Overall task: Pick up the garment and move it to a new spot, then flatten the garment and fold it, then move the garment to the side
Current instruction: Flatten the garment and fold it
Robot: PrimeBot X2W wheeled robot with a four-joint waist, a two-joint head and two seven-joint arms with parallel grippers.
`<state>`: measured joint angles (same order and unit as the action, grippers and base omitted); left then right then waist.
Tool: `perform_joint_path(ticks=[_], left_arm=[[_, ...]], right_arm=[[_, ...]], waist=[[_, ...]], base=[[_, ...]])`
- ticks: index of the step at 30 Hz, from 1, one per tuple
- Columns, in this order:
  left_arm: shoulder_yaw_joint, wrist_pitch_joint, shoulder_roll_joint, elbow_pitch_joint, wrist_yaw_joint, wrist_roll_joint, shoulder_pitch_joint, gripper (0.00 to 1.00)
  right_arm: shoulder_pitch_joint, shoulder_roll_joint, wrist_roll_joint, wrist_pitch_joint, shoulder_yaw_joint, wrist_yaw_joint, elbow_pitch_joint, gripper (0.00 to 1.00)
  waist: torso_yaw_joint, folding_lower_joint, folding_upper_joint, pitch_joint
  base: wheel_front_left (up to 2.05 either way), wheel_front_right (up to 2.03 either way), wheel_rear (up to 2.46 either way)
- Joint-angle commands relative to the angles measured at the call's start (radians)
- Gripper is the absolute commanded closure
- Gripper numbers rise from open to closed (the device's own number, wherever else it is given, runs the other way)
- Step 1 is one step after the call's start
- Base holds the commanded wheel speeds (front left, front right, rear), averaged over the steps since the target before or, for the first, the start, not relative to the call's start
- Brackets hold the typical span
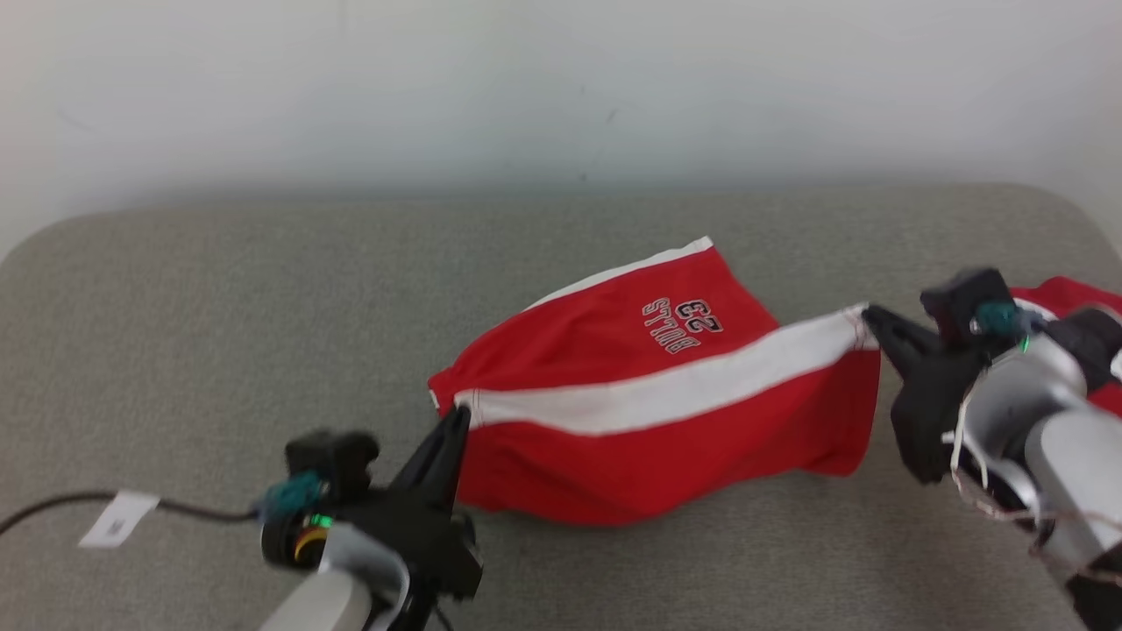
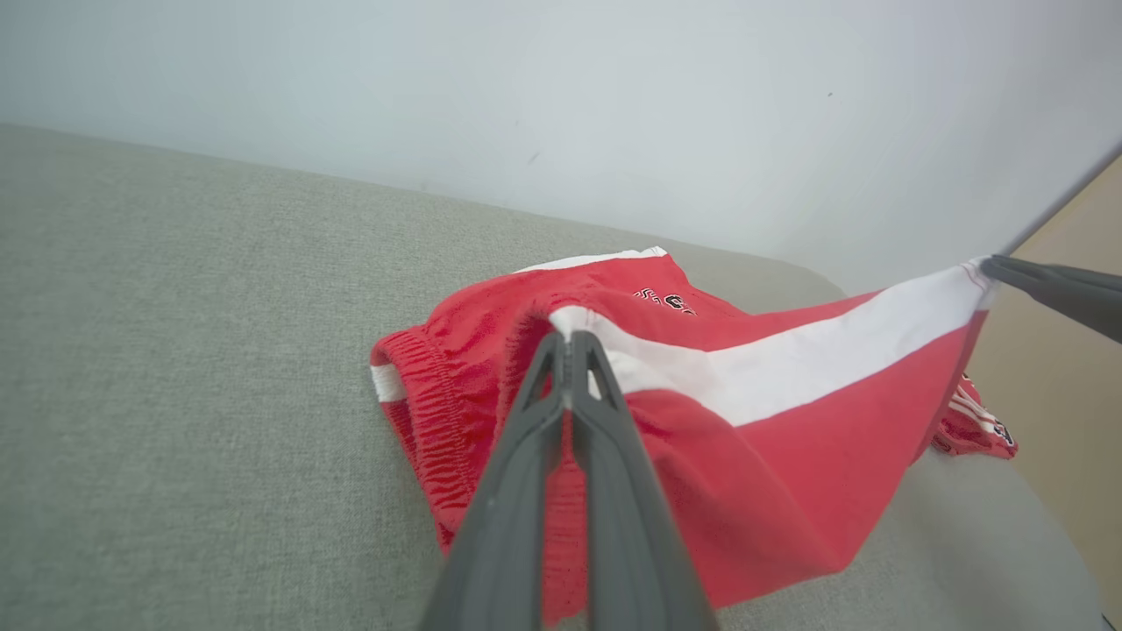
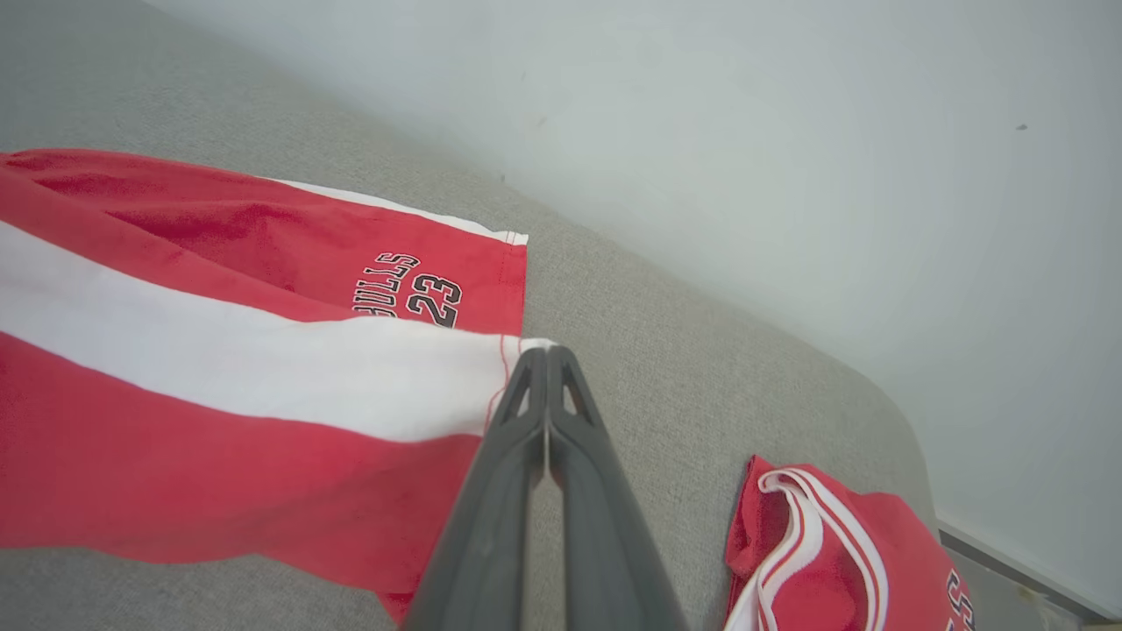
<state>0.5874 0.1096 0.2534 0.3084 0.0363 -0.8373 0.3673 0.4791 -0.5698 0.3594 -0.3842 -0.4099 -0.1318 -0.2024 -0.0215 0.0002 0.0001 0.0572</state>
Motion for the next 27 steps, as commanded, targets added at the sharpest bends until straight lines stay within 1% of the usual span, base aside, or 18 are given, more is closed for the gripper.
perform_joint_path(ticks=[1, 4, 10, 16, 21, 22, 23, 24, 27], left_arm=[[0.008, 0.0, -0.016, 0.02, 0.007, 0.029, 0.06, 1.0], [0.012, -0.007, -0.059, 0.076, 0.024, 0.043, 0.15, 1.0], [0.015, 0.004, -0.132, 0.201, 0.048, 0.072, 0.302, 1.0], [0.009, 0.043, -0.173, 0.312, 0.05, 0.068, 0.402, 1.0], [0.022, 0.07, -0.193, 0.381, 0.029, 0.047, 0.452, 1.0], [0.027, 0.078, -0.196, 0.39, 0.026, 0.044, 0.462, 0.69], [0.025, 0.092, -0.197, 0.399, 0.025, 0.038, 0.471, 0.04], [0.026, 0.104, -0.199, 0.41, 0.021, 0.037, 0.477, 0.0], [0.04, 0.124, -0.202, 0.44, 0.006, 0.033, 0.483, 0.0]], right_arm=[[0.069, -0.011, -0.006, 0.021, -0.028, 0.002, -0.047, 1.0], [0.192, -0.017, -0.014, 0.063, -0.075, 0.002, -0.16, 1.0], [0.386, 0.012, -0.036, 0.154, -0.138, 0.002, -0.355, 1.0], [0.519, 0.046, -0.053, 0.23, -0.189, 0.002, -0.507, 1.0], [0.592, 0.068, -0.068, 0.287, -0.208, 0.002, -0.616, 1.0], [0.604, 0.075, -0.065, 0.298, -0.203, 0.002, -0.638, 1.0], [0.615, 0.079, -0.068, 0.314, -0.203, 0.002, -0.655, 0.92], [0.622, 0.084, -0.073, 0.33, -0.205, 0.002, -0.674, 0.0], [0.631, 0.1, -0.081, 0.378, -0.198, 0.002, -0.73, 0.0]], waist=[[0.068, -0.0002, -0.0001, 0.078], [0.105, -0.0002, -0.0001, 0.135], [0.158, -0.0002, -0.0001, 0.225], [0.193, -0.0002, -0.0001, 0.291], [0.21, -0.0002, -0.0001, 0.318], [0.212, -0.0002, -0.0001, 0.32], [0.214, -0.0002, -0.0001, 0.319], [0.216, -0.0002, -0.0001, 0.318], [0.215, -0.0002, -0.0001, 0.299]], base=[[0.0, 0.0, 0.0], [0.0, 0.0, 0.0], [0.0, 0.0, 0.0], [0.0, 0.0, 0.0], [0.0, 0.0, 0.0], [0.0, 0.0, 0.0], [0.0, 0.0, 0.0], [0.0, 0.0, 0.0], [0.0, 0.0, 0.0]])
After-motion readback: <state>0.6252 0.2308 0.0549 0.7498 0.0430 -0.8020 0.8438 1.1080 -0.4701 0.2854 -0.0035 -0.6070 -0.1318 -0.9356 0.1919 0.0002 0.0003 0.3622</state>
